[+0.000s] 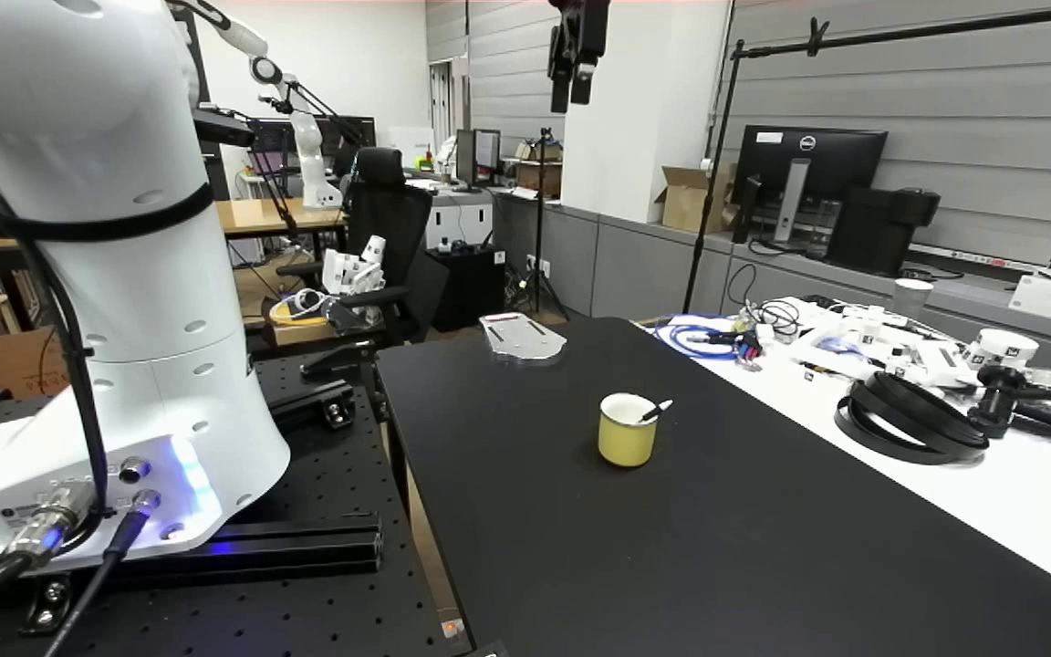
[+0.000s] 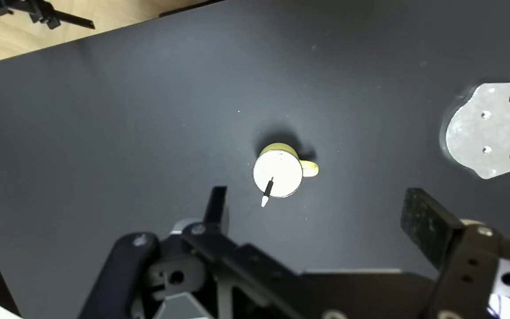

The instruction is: Pick up the pen in the cup and put it on the table

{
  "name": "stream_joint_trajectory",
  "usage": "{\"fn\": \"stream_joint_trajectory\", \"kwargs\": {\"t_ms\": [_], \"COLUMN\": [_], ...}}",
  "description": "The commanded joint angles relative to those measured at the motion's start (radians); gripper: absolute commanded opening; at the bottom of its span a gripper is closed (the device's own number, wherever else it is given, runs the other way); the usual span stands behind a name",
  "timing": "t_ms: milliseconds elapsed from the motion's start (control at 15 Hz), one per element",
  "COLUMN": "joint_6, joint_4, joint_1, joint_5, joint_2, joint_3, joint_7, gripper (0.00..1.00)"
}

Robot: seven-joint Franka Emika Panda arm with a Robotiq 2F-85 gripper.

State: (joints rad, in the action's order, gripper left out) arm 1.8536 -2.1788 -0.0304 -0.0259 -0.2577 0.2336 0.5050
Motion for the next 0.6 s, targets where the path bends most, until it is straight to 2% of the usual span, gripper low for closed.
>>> {"fn": "stream_joint_trajectory", "kwargs": {"t_ms": [0, 267, 533], "joint_6": [0.072, 0.191, 0.190], "joint_4": [-0.020, -0.036, 0.025], "joint_1": [0.000, 0.018, 0.047], "joint_5": [-0.104, -0.213, -0.298], "joint_2": [0.011, 0.050, 0.167], "joint_3": [-0.074, -0.136, -0.185], "joint_7": [-0.011, -0.012, 0.054], "gripper": [1.00, 1.00, 1.00]}}
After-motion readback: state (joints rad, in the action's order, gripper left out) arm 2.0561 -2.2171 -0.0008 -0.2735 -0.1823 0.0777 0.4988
